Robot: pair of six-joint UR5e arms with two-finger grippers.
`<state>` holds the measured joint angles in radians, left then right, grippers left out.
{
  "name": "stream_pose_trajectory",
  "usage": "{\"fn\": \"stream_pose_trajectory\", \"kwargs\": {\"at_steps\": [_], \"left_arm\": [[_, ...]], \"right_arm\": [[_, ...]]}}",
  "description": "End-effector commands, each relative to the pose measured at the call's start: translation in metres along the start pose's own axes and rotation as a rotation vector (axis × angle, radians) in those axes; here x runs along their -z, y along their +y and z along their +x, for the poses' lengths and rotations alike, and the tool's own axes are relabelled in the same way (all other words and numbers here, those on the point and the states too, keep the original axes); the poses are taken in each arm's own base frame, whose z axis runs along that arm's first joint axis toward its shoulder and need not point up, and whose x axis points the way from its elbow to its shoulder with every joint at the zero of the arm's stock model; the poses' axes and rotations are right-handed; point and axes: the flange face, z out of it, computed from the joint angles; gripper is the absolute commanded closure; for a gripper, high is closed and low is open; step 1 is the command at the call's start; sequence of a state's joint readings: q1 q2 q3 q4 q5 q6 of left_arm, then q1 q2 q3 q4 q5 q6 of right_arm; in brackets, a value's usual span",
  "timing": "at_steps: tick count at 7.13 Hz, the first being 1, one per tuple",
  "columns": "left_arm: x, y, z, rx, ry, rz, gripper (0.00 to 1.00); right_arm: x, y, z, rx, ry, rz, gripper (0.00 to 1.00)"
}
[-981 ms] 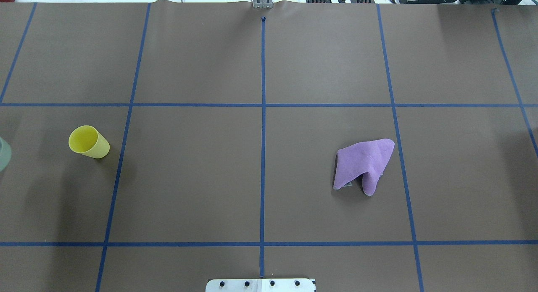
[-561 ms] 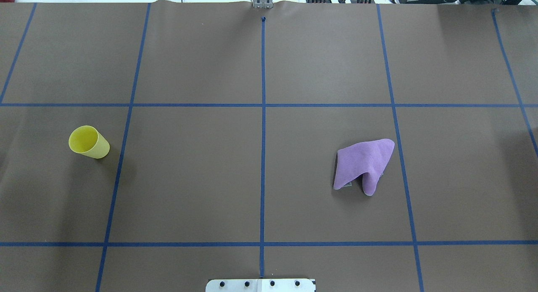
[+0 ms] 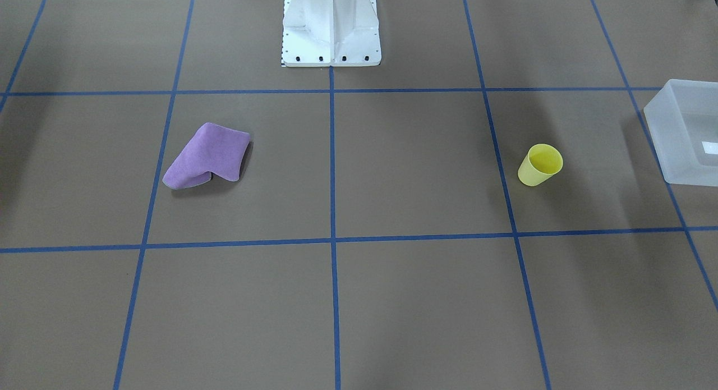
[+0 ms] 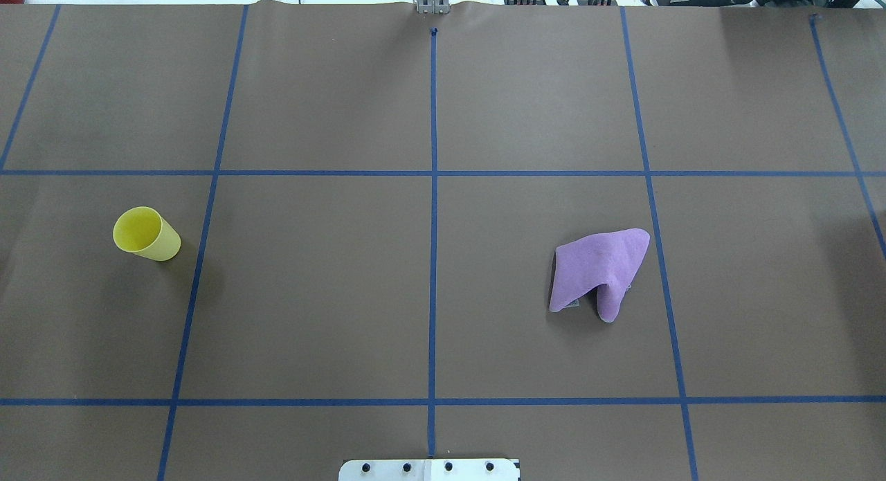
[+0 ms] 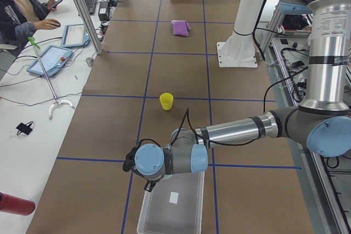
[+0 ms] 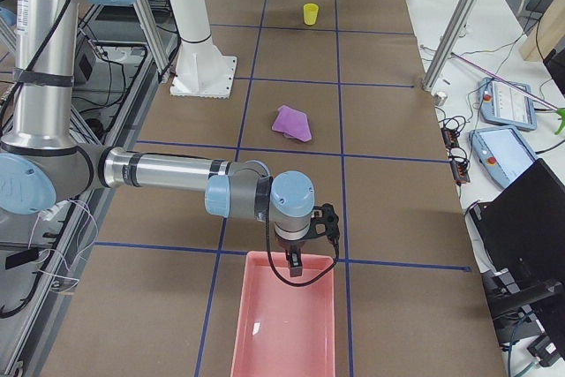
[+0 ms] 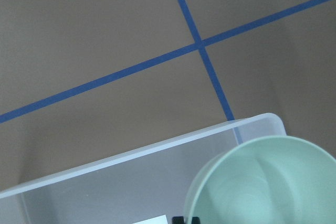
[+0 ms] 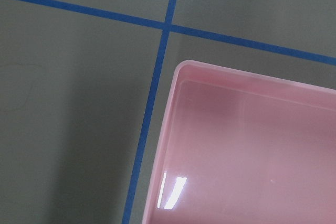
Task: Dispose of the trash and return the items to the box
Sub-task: 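Carry the green bowl with the left gripper into the clear bin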
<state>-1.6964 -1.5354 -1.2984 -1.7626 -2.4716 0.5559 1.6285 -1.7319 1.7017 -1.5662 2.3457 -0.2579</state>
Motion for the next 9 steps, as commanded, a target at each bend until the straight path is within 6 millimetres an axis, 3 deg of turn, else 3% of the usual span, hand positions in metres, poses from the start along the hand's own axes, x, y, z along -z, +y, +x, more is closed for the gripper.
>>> {"fn": "stream_pose_trajectory", "kwargs": {"at_steps": [1, 2, 9], "left_arm": [[-0.044, 0.057, -0.032, -0.013, -0.002, 0.001, 1.0], [-0.048, 0.064, -0.034, -0.009, -0.01, -0.01, 1.0], [-0.061, 0.065, -0.056, 0.114, -0.011, -0.048, 1.0]], "right_arm": [[-0.001, 0.0, 0.0, 0.002, -0.001, 0.001, 0.0], [-0.002, 0.001, 0.0, 0.001, -0.002, -0.002, 0.0], [-0.007, -0.002, -0.003, 0.003, -0.003, -0.014, 0.0]]}}
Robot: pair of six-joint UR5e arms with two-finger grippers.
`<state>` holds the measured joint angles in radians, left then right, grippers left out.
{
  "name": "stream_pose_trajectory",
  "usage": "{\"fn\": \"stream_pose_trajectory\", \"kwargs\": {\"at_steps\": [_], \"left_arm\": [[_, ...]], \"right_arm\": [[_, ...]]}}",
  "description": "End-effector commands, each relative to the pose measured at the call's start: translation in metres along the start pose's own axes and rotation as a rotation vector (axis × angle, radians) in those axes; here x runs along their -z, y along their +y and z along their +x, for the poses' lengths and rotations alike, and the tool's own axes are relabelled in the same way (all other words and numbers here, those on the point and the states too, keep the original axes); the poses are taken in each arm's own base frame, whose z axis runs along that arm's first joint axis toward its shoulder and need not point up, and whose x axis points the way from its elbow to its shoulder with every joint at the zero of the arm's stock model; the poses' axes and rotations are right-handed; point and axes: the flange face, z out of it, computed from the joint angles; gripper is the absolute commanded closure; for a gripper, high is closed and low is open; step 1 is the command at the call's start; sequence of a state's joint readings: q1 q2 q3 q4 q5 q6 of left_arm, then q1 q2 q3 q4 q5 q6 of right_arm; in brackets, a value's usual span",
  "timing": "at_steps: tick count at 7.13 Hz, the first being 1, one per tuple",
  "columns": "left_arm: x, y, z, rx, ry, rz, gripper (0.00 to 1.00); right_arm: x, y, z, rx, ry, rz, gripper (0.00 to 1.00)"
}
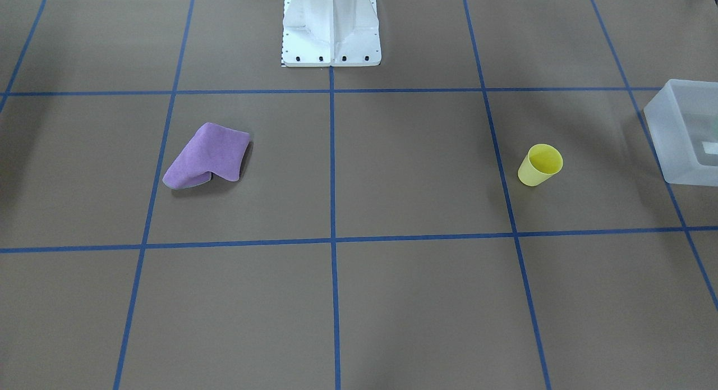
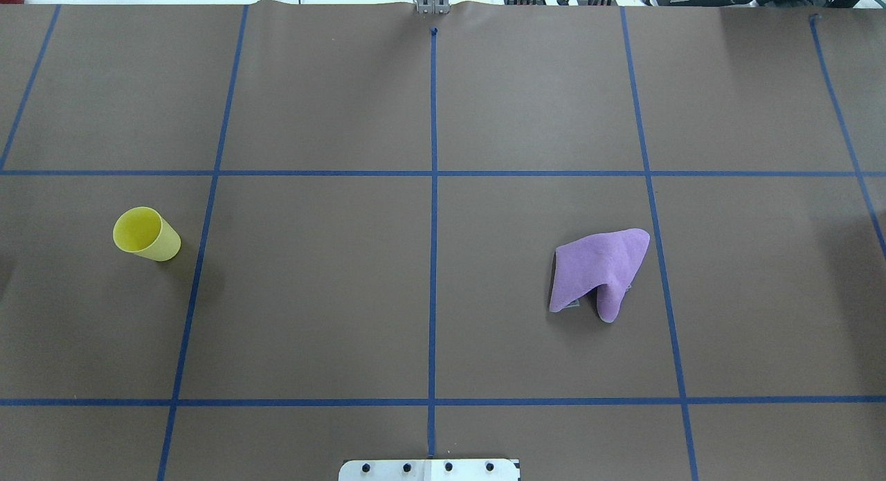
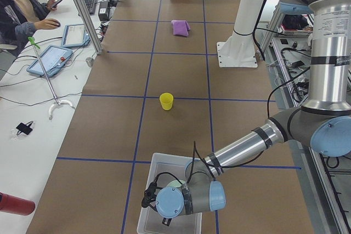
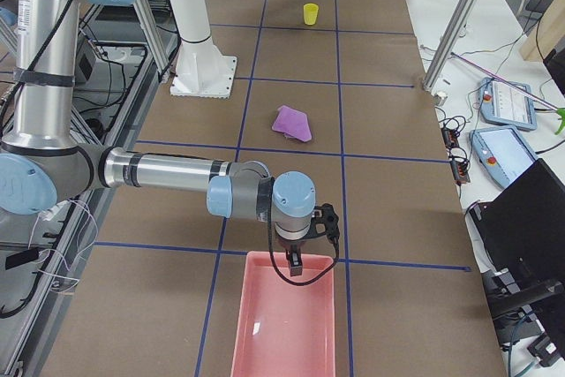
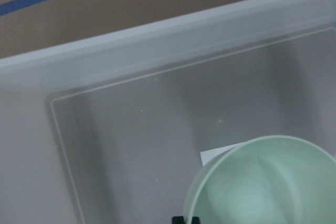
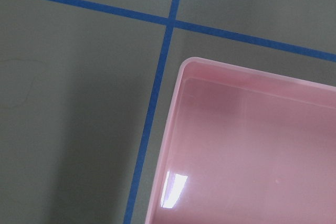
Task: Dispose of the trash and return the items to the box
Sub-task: 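Carry the green bowl with the left gripper into the clear bin, then release the bowl and move the left gripper toward the yellow cup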
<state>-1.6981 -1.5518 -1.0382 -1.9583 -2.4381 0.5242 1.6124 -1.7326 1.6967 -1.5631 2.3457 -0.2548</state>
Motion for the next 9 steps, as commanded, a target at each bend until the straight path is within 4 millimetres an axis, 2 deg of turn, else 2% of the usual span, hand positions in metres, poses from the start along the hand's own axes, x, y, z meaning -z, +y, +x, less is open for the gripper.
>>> {"fn": "stream_pose_trajectory", "kwargs": {"at_steps": [1, 4, 8, 9], "left_arm": [[-0.004, 0.003, -0.004, 0.044, 0.001, -0.004, 1.0], [-0.015, 0.016, -0.012, 0.054, 0.003, -0.006, 1.0], [-0.013, 0.008, -0.018, 0.065, -0.044, -0.013, 1.0], [-0.012, 0.007, -0.017, 0.061, -0.045, -0.012, 0.77]], "right_arm": [[-0.002, -0.001, -0.002, 0.0, -0.001, -0.004, 0.0], [-0.003, -0.005, -0.005, 0.008, -0.001, -0.007, 0.0], [-0.004, -0.008, -0.009, 0.003, -0.003, -0.008, 0.0], [-0.003, -0.009, -0.009, 0.004, -0.003, -0.007, 0.0]]}}
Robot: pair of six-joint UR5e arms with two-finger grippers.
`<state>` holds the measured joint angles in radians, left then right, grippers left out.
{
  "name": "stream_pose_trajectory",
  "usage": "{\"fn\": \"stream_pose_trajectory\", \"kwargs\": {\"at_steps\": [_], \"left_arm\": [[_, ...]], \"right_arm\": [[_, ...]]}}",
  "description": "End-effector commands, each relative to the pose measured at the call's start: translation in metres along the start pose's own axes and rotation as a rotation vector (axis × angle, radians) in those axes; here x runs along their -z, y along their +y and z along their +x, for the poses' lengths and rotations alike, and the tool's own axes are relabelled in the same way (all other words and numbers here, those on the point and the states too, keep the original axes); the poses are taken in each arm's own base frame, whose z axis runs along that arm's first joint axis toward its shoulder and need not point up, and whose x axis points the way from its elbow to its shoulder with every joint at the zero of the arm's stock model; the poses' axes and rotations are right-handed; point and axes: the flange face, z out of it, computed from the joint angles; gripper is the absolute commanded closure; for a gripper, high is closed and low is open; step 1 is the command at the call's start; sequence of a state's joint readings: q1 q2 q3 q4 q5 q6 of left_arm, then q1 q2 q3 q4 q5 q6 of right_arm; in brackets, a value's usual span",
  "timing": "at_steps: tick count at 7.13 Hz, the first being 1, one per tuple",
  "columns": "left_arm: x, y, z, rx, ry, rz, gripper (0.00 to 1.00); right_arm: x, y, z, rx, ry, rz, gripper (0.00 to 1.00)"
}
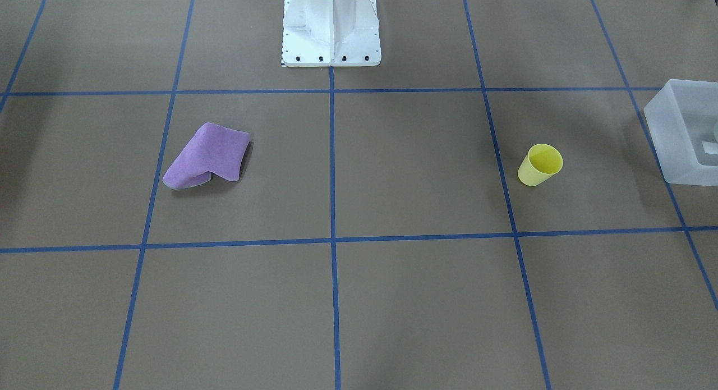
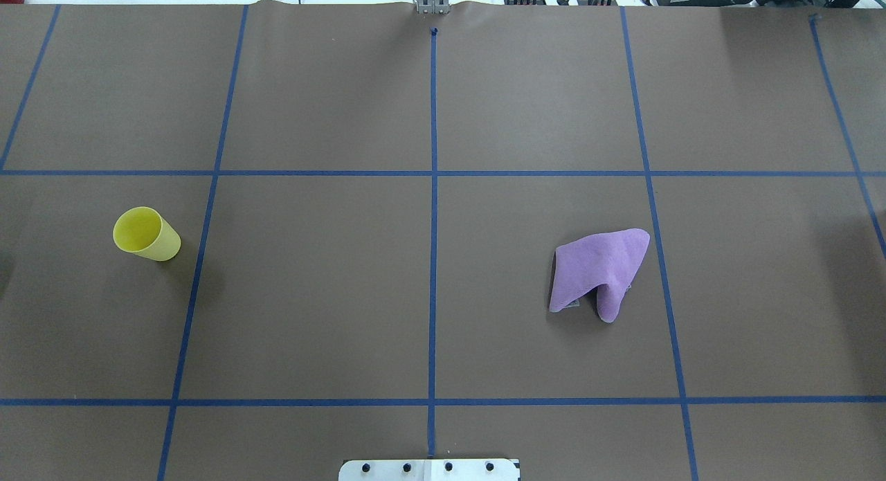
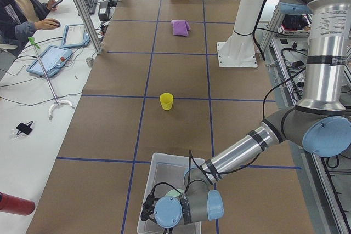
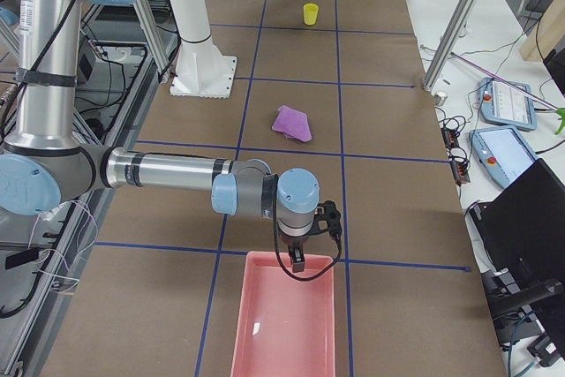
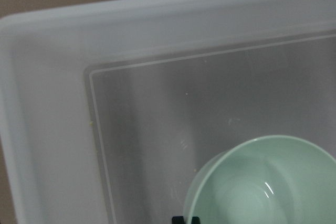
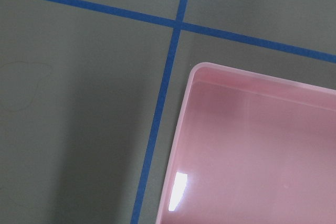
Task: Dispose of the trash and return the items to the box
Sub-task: 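Release the bowl and move the left gripper toward the yellow cup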
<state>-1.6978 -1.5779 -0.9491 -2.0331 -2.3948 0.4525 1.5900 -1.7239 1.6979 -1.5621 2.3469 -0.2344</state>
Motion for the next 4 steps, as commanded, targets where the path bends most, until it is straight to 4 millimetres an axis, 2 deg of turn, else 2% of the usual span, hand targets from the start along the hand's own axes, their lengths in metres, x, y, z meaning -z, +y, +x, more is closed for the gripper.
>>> {"fn": "stream_pose_trajectory", "kwargs": {"at_steps": [1, 2, 3, 4], "left_arm": [[0.003, -0.003, 0.001, -0.005, -0.005, 0.006, 0.38], [0.005, -0.006, 0.003, -0.014, -0.005, 0.011, 0.25], [0.022, -0.023, 0.015, -0.044, -0.015, 0.041, 0.17], [0.06, -0.044, 0.027, -0.039, -0.026, 0.078, 0.14]], "right_arm": [[0.0, -0.001, -0.001, 0.002, 0.0, 0.0, 0.0], [0.0, -0.001, -0.001, -0.001, 0.0, 0.001, 0.0], [0.0, -0.001, -0.001, 0.002, 0.0, 0.0, 0.0], [0.001, -0.001, -0.001, 0.0, 0.0, 0.002, 0.0]]}}
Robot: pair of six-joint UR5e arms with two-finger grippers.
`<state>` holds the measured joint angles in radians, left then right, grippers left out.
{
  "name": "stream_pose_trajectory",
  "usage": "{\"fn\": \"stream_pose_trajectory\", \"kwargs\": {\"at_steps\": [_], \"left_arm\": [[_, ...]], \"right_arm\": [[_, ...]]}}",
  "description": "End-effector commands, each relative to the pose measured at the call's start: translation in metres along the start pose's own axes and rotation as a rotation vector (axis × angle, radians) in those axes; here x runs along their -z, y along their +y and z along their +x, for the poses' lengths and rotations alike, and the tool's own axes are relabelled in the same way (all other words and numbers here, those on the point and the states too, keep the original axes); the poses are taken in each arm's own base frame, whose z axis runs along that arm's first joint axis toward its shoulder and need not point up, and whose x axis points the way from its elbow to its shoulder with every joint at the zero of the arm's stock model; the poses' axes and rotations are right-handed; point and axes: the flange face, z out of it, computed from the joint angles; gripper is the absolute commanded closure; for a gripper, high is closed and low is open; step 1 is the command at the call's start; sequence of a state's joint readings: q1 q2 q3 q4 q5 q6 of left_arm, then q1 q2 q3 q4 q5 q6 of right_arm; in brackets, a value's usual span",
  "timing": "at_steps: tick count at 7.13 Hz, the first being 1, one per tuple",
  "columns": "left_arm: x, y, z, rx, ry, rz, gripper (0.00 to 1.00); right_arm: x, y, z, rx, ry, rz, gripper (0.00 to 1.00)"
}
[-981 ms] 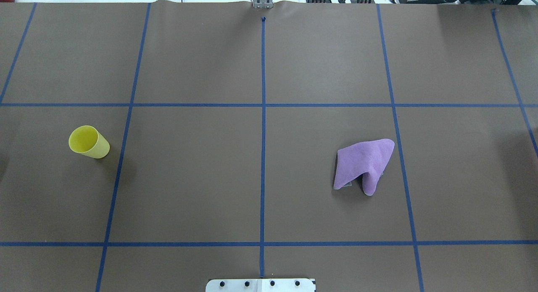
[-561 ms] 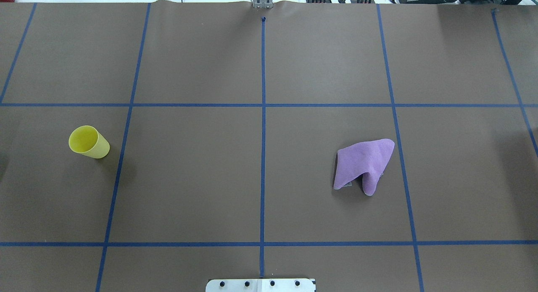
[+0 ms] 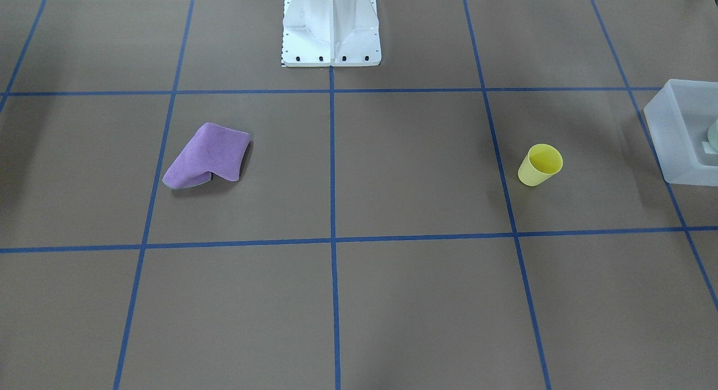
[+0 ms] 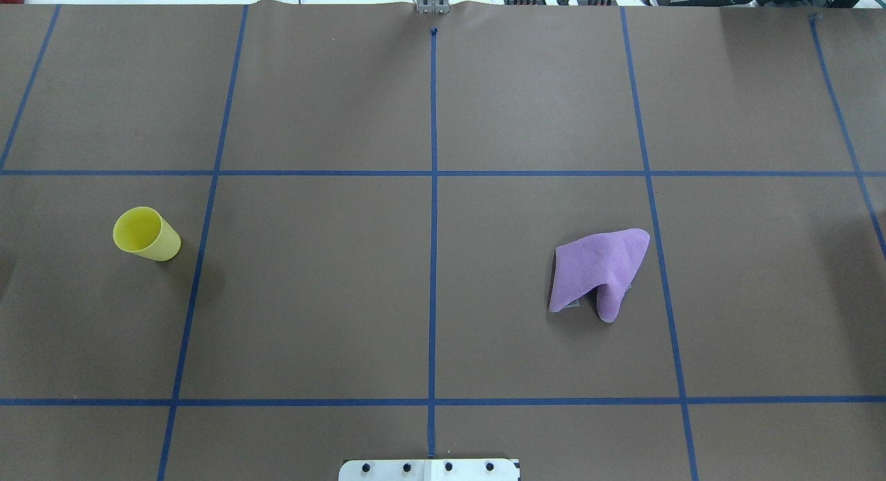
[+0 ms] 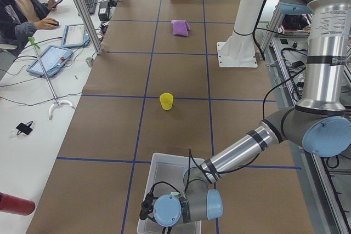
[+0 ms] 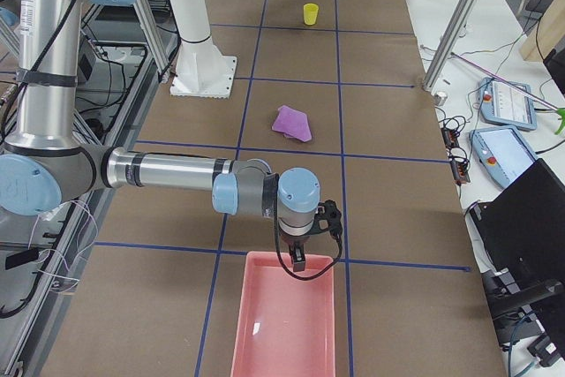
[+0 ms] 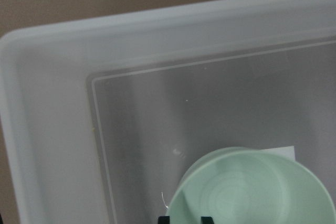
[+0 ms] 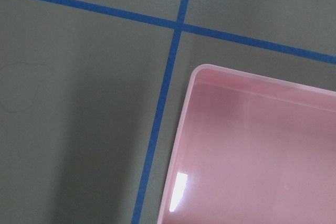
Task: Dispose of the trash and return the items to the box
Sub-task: 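Release the bowl and move the left gripper toward the yellow cup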
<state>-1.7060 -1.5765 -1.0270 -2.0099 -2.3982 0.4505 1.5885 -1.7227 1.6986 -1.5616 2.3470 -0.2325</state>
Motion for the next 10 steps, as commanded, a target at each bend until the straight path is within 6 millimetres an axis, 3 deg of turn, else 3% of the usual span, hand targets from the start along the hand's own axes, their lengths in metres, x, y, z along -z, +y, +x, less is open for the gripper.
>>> {"fn": "stream_pose_trajectory", "kwargs": {"at_steps": [1, 3, 4, 5, 6, 7, 8, 9, 10], "left_arm": [[0.074, -0.046, 0.035, 0.022, -0.008, 0.039, 0.14], [0.151, -0.09, 0.11, 0.137, 0.028, 0.041, 0.15], [0.18, -0.103, 0.146, 0.216, 0.013, 0.092, 0.15], [0.179, -0.125, 0.187, 0.212, 0.022, 0.091, 0.14], [0.168, -0.156, 0.254, 0.231, 0.036, 0.071, 0.13], [0.151, -0.175, 0.307, 0.247, 0.054, 0.072, 0.13], [0.12, -0.185, 0.344, 0.245, 0.076, 0.039, 0.13], [0.093, -0.21, 0.398, 0.282, 0.043, 0.048, 0.13], [0.052, -0.213, 0.438, 0.281, 0.04, 0.035, 0.13]], "right_arm": [[0.001, 0.0, -0.001, 0.0, 0.001, 0.002, 0.0], [0.002, -0.001, -0.001, 0.004, 0.001, 0.004, 0.0], [0.002, -0.002, 0.0, 0.006, 0.004, 0.004, 0.0], [0.004, -0.003, -0.003, 0.009, 0.004, 0.009, 0.0], [0.004, -0.003, -0.003, 0.01, 0.006, 0.01, 0.0], [0.004, -0.002, -0.003, 0.008, 0.005, 0.008, 0.0], [0.003, 0.0, -0.003, 0.006, 0.003, 0.007, 0.0], [0.003, 0.0, -0.003, 0.007, 0.003, 0.007, 0.0], [0.004, 0.0, -0.003, 0.006, 0.003, 0.007, 0.0]]}}
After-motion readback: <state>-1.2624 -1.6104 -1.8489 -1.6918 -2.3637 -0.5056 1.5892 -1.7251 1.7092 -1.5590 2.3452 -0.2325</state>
